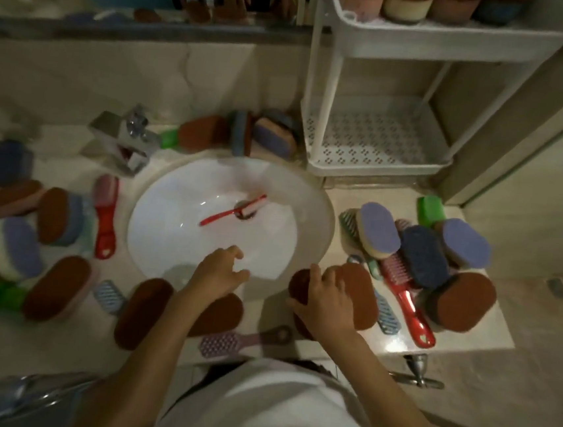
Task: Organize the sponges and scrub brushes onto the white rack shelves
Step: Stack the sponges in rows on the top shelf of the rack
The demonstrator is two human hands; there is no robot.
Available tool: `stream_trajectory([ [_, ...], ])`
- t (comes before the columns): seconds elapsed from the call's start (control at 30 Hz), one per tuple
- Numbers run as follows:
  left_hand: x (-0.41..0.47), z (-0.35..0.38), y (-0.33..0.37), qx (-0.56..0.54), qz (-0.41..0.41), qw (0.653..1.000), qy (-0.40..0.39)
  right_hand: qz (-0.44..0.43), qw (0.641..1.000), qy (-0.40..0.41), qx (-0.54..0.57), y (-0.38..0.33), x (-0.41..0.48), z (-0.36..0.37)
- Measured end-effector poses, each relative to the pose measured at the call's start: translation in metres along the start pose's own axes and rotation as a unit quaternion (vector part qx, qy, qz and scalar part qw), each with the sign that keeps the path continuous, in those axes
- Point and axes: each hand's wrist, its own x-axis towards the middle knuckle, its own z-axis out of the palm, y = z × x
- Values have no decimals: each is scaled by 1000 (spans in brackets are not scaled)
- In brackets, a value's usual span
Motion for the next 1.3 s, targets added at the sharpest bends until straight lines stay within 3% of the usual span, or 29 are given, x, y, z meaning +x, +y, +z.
stream_trajectory([
  [0.17, -7, 10, -40, 112, -2, 986, -122, 10, 999, -9, -38, 2, -3, 15],
  [0.3, -7, 18, -49, 160, 7, 980, -117, 10, 999, -5, -40, 0, 0, 16],
  [0.5, -4, 10, -41, 96, 12, 989, -116, 24, 997, 4, 72, -4, -1, 6],
  [0.73, 2, -48, 1, -27, 64, 997, -44, -27, 989, 88, 118, -7, 11, -57],
  [0.93, 13, -102, 56, -157, 105, 981, 44, -56, 977, 140, 148, -11, 25, -140],
  [1.3, 31, -189, 186, -344, 187, 897, 204, -206, 869, 371, 252, -30, 42, -295],
])
